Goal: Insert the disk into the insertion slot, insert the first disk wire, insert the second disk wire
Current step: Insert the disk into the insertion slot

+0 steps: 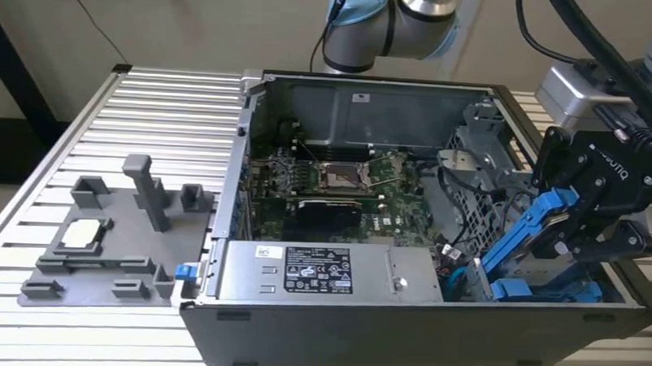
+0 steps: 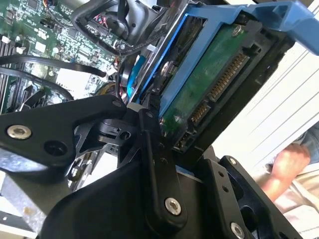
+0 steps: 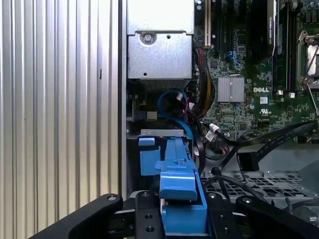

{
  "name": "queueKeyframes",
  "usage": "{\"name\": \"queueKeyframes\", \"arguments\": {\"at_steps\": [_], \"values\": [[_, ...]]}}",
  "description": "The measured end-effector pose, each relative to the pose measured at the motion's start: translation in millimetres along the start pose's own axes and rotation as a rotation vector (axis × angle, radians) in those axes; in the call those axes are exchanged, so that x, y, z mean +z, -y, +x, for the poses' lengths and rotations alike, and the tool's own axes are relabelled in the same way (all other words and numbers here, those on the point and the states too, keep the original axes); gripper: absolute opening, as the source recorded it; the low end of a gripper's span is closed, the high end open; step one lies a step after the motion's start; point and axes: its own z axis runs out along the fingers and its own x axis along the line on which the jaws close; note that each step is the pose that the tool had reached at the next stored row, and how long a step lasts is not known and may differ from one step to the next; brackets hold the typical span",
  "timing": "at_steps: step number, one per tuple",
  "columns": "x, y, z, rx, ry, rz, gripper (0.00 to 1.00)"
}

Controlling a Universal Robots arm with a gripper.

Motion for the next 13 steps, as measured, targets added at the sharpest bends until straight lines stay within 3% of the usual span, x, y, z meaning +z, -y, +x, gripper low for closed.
{"name": "queueKeyframes", "arguments": {"at_steps": [7, 12, 13], "values": [[0.1, 0.0, 0.0, 0.000, 0.0001, 0.0000, 0.34], [0.1, 0.0, 0.0, 0.000, 0.0001, 0.0000, 0.58], [0.1, 0.0, 0.0, 0.000, 0.0002, 0.0000, 0.58]]}}
